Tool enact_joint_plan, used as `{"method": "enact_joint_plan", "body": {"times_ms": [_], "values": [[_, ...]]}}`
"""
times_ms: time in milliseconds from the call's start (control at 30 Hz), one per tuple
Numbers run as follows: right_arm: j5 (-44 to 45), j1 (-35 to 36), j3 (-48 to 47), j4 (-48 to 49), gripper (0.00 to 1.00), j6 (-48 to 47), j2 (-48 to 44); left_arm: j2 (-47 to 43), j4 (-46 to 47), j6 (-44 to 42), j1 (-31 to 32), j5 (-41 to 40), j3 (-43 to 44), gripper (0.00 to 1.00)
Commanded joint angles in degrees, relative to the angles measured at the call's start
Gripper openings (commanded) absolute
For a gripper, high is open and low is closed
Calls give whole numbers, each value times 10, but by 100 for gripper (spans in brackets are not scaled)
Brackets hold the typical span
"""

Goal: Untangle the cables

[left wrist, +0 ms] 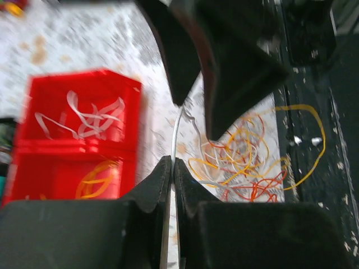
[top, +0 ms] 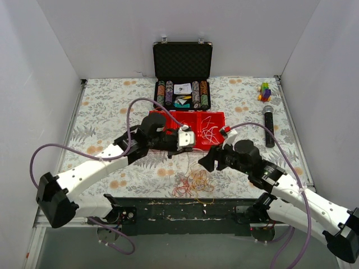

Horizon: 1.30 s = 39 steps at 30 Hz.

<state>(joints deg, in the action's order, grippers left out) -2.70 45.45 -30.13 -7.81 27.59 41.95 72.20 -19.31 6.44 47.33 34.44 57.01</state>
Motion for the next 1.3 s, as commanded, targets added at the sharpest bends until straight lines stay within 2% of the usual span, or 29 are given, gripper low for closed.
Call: {"method": "enact_joint_plan", "body": {"times_ms": [0, 167, 367, 667, 800, 1000, 1167, 1267], "values": [[24, 52, -47, 51, 74, -32, 33, -65, -27, -2, -3, -9, 70, 0], [79, 99, -43, 73, 75, -31, 56, -84, -60, 17, -3, -18, 131, 0], [105, 119, -41, 90, 76, -27, 57, -87, -59, 12, -1, -33, 227, 0], [146, 126, -25, 79, 75, -14, 41, -82, 6, 44, -1, -48, 340, 0], [147, 126, -5, 79, 67, 1, 36, -74, 6, 55, -2, -39, 382, 0], [144, 127, 33, 83, 43, 23, 32, -60, 9, 54, -2, -28, 431, 0], [147, 129, 64, 82, 41, 37, 23, -48, 49, 43, -2, -42, 462, 0], [160, 131, 53, 55, 46, 34, 7, -39, 62, 44, -1, -41, 479, 0]]}}
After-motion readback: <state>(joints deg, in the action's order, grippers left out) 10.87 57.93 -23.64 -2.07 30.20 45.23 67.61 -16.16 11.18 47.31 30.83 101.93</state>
